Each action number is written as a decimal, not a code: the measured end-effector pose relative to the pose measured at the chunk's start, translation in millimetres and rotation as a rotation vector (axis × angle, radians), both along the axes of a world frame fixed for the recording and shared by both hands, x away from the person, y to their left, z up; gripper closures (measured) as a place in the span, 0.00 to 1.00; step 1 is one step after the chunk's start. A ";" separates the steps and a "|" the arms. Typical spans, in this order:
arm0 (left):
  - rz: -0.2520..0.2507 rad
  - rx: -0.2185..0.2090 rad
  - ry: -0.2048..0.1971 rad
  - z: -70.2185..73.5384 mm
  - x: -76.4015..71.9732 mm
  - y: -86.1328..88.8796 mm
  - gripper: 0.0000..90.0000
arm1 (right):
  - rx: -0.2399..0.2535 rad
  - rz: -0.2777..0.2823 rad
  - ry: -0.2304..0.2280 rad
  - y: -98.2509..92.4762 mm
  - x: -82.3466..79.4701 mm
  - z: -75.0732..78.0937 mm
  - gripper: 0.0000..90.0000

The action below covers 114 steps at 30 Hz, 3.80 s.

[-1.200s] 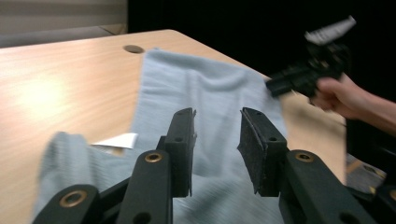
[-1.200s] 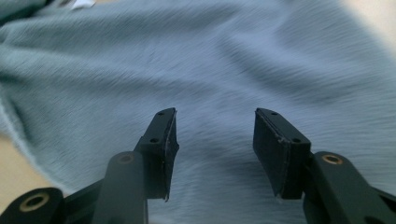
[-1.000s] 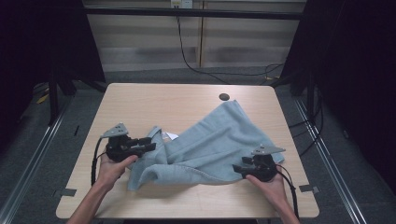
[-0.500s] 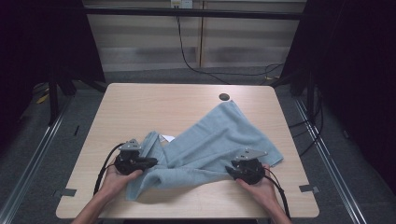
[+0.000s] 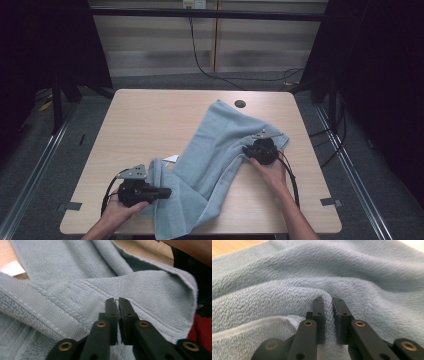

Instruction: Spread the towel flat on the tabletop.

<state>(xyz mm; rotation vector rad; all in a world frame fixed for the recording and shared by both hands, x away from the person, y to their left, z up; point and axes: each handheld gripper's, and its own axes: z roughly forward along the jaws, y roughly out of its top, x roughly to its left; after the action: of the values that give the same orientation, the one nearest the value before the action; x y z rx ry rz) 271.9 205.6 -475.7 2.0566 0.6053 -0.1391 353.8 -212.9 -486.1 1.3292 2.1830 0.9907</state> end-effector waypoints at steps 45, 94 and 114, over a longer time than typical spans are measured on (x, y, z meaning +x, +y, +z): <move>0.228 -0.055 -0.023 0.9 61.8 -26.7 0.89 | 0.156 0.256 0.001 49.8 -72.4 18.5 0.59; 0.158 0.043 -0.038 -20.7 56.2 -25.0 0.68 | 0.219 0.198 0.097 17.5 -55.9 -2.1 0.84; 0.154 0.107 -0.031 -31.0 55.4 -29.8 0.68 | 0.242 0.425 0.034 59.0 -107.7 24.8 0.58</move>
<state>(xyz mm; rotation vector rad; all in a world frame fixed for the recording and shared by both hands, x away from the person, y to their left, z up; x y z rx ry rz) 327.2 175.8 -506.7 2.1014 0.7634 0.0158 246.0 -153.9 -461.3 0.9959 2.4937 1.4349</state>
